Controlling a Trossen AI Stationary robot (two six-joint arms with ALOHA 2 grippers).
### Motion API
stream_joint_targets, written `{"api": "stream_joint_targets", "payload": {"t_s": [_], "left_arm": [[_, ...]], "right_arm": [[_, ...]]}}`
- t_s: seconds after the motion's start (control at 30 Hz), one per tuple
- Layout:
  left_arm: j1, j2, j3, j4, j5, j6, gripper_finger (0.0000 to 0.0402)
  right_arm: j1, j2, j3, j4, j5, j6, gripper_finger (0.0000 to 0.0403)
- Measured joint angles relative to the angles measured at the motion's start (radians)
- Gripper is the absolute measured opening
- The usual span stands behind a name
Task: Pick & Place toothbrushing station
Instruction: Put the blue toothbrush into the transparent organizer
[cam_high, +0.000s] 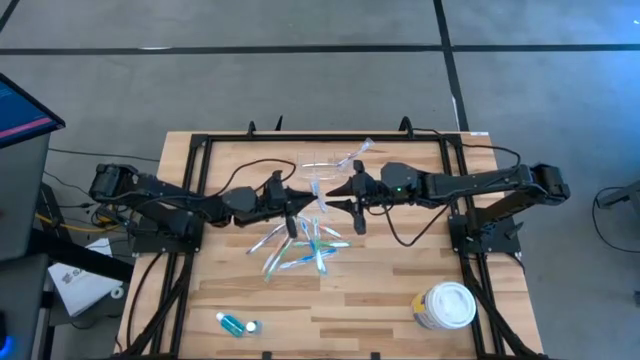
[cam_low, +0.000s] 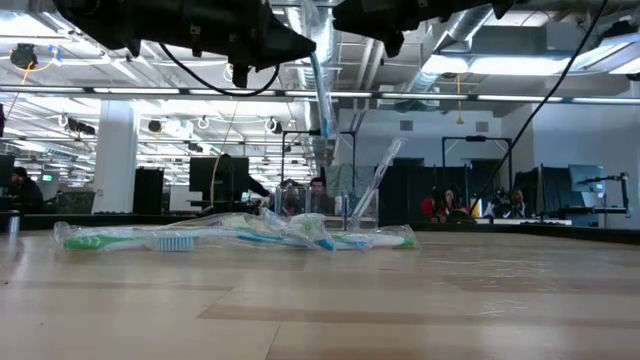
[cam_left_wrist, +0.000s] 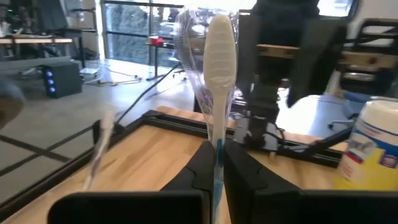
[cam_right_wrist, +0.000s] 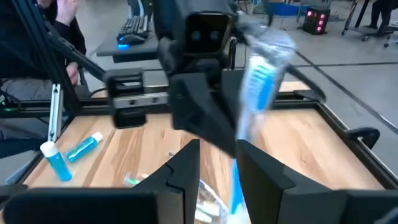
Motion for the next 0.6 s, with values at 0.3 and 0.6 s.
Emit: {"api": "stream_joint_targets", "payload": {"t_s": [0.3, 0.6], "left_arm": [[0.107, 0.000, 0.000, -0.018, 0.000, 0.000, 0.0005], [0.225, 0.000, 0.000, -0.076, 0.006, 0.000, 0.0005]], "right_arm": [[0.001, -0.008, 0.000, -0.080, 0.000, 0.005, 0.0096], [0.001, -0.008, 0.000, -0.102, 0.000, 0.003, 0.0096]]}}
